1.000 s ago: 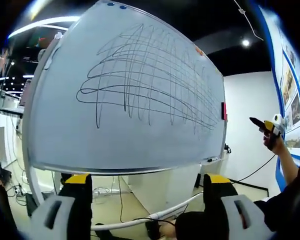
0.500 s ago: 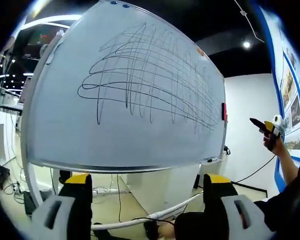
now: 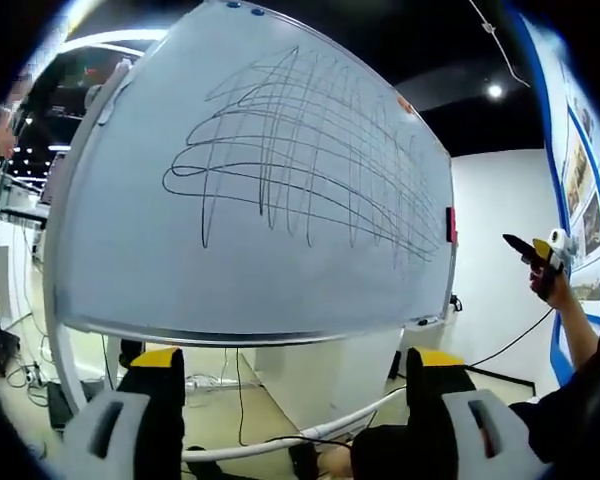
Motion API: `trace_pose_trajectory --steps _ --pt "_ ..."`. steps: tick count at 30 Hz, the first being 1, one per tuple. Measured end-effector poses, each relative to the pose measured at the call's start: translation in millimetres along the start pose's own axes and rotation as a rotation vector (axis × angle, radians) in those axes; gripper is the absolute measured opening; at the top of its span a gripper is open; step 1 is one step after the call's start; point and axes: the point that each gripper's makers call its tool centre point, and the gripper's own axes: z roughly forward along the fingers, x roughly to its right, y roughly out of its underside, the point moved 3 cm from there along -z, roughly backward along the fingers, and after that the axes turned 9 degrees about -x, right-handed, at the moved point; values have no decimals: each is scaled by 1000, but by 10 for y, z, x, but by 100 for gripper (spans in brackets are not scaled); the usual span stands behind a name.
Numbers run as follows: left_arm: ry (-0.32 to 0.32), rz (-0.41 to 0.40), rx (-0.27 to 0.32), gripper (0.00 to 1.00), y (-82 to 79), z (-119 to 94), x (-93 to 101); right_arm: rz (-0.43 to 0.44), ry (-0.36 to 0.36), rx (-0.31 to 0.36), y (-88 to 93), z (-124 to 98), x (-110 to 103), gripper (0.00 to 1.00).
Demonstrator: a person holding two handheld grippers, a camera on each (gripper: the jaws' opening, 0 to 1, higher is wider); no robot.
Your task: Wipe the writing off the whiteboard with the eraser
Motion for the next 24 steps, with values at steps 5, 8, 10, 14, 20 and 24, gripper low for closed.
trace_pose_trajectory --steps 5,8,10,14,20,24 --pt "12 -17 -4 91 51 90 32 6 -5 -13 48 16 -30 97" --pt "23 -31 -2 90 76 160 42 5 -9 -12 50 25 -44 97" --pt "46 -43 -16 90 98 204 55 8 -10 -13 57 31 -40 97" --pt "76 -63 13 90 52 222 93 10 -8 -14 71 32 -35 97" --pt "79 -61 11 90 61 275 72 12 -7 -20 99 31 -28 97" --pt "72 -70 7 90 99 307 26 15 -6 -20 108 32 -25 97"
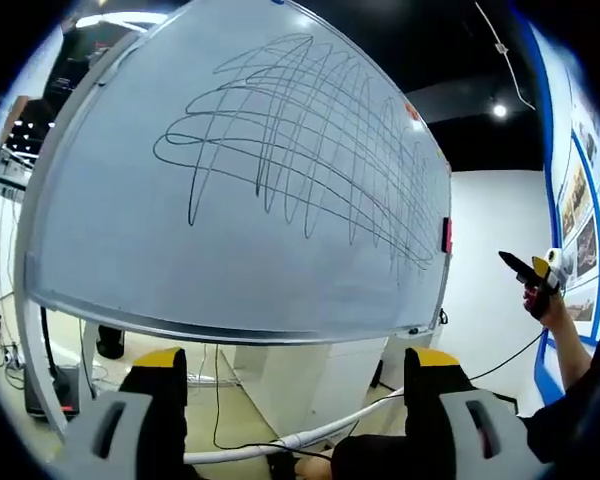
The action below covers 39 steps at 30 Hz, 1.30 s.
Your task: Wipe the writing off the whiteboard with the eraser
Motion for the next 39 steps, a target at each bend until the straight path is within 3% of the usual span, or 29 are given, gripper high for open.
trace_pose_trajectory --steps 14,39 --pt "-35 -21 -9 89 65 97 -279 -7 -2 -1 -41 12 -18 97" --pt "-42 -62 12 88 237 310 -435 8 5 -20 -85 80 34 97"
